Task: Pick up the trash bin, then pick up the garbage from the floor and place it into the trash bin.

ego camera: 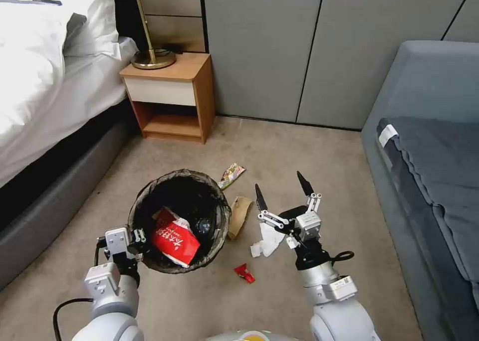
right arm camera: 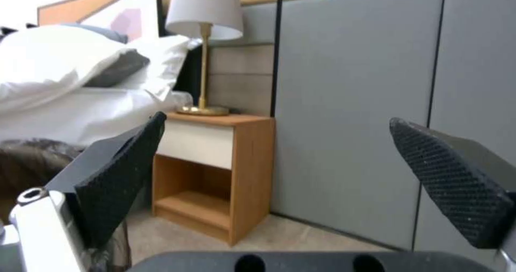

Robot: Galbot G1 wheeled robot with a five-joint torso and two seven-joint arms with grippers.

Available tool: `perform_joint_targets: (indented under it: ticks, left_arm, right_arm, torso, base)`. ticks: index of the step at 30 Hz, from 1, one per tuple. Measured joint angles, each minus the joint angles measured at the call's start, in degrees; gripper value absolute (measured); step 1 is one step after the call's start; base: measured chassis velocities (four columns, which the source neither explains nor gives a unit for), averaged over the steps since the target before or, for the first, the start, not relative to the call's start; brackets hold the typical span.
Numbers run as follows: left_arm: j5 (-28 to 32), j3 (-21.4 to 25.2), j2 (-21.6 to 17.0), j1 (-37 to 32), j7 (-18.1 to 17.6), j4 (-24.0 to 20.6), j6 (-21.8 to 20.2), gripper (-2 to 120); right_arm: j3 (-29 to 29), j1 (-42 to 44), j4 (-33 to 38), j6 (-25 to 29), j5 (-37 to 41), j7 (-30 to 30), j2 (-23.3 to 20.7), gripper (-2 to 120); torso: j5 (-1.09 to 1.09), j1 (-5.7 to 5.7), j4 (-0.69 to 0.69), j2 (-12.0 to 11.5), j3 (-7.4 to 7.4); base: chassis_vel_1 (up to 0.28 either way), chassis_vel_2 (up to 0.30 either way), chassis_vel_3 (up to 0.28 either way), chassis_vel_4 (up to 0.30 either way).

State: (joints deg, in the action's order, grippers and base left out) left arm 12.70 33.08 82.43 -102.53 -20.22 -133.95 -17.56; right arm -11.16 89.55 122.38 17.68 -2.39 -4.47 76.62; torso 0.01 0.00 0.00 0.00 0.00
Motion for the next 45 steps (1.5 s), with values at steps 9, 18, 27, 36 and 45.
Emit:
perform_joint_targets:
  ticks: [9,18,27,36,45]
  left_arm:
    - [0.11,-0.14,-0.28,0.16,-0.01,0.02,-0.3,0]
    - [0.05,-0.51,-0.02,1.61,-0.14,0.52,-0.99,0]
    - [-0.02,-0.68,0.29,3.06,-0.3,1.61,-1.39,0]
    - [-0.04,-0.78,0.34,3.53,-0.32,2.17,-1.5,0]
    - [-0.37,-1.02,0.5,3.52,-0.32,2.24,-1.61,0]
  right_arm:
    - [3.39,-3.66,1.29,-16.02,10.38,-2.53,-6.97,100]
    - [6.22,-11.86,-6.52,-25.84,19.71,0.74,-18.19,100]
    - [6.66,-15.05,-12.79,-30.1,18.65,8.43,-16.78,100]
    - [8.29,-17.12,-17.01,-32.96,17.37,10.75,-15.15,100]
    - [9.6,-19.07,-20.42,-34.82,15.9,12.46,-13.77,100]
  torso:
    - [0.0,0.0,-0.01,0.0,0.0]
    - [0.0,0.0,0.0,0.0,0.0]
    - [0.0,0.0,0.0,0.0,0.0]
    - [-0.01,0.0,0.0,0.0,0.0]
    - [-0.01,0.0,0.0,0.0,0.0]
  base:
    - [0.0,0.0,0.0,0.0]
    - [0.0,0.0,0.0,0.0]
    - [0.0,0.0,0.0,0.0]
    - [0.0,0.0,0.0,0.0]
    - [0.0,0.0,0.0,0.0]
